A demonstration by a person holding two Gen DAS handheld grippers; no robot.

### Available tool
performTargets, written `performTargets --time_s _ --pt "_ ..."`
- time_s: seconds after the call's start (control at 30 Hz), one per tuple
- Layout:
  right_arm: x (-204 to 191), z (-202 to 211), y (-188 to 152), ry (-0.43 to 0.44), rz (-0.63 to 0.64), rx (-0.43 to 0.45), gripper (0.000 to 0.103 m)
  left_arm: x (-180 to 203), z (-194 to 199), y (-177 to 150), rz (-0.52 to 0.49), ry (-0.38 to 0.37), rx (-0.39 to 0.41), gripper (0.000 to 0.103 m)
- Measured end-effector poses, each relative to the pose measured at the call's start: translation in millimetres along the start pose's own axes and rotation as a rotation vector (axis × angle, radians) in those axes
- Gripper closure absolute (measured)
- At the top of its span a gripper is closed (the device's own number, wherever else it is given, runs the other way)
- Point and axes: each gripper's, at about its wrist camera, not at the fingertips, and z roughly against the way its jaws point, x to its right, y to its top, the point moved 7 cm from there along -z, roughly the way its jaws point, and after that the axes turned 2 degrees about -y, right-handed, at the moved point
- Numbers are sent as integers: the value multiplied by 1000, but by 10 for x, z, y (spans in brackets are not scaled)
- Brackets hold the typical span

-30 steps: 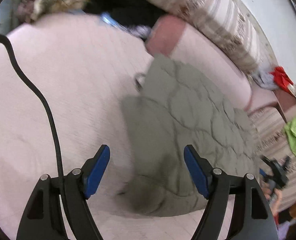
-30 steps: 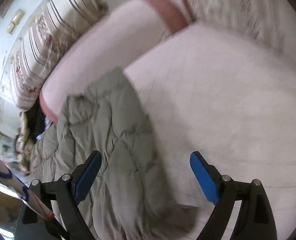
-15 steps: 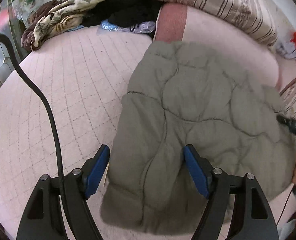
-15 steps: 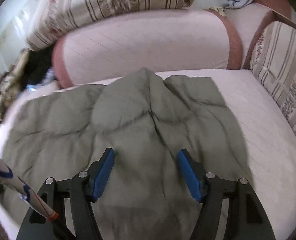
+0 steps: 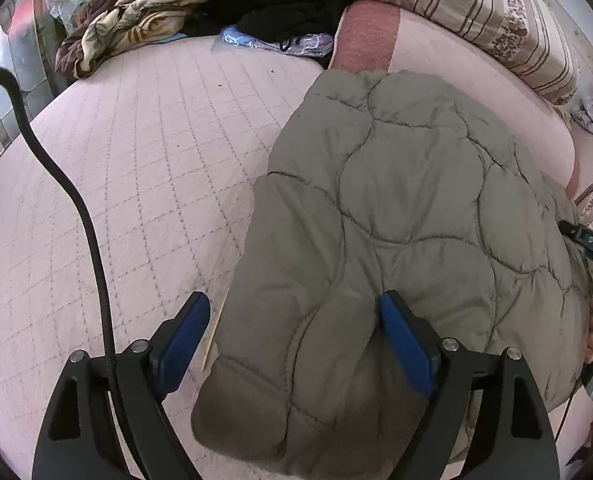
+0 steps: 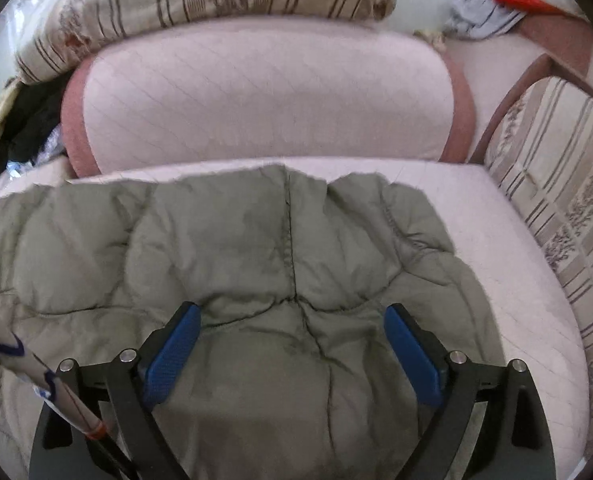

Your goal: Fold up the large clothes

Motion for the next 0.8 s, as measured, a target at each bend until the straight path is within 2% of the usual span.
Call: performTargets --time_s 0.07,0.13,0.2,0.3,0.37,0.43,0.57,0.67,0.8 --pt "-64 229 -13 -2 -1 64 8 -4 48 -2 -6 1 13 17" --pt "-226 406 -40 51 0 94 8 2 94 6 -19 4 26 17" --pt "-461 502 -50 122 13 94 8 12 115 14 -31 9 38 17" --pt "-936 437 -77 216 73 35 8 27 111 18 -40 15 43 17" --pt "-1168 233 -69 198 89 -2 8 40 130 26 -50 16 52 17" --pt "-1297 17 -42 164 82 -53 2 45 197 57 -66 23 78 17" --pt "-1357 -212 90 99 107 -60 0 29 384 132 -84 47 150 17" --pt "-1298 -42 117 118 87 -34 3 -13 500 173 -78 75 200 17" --pt "-1144 513 -115 174 70 39 5 -49 793 240 -91 177 344 17"
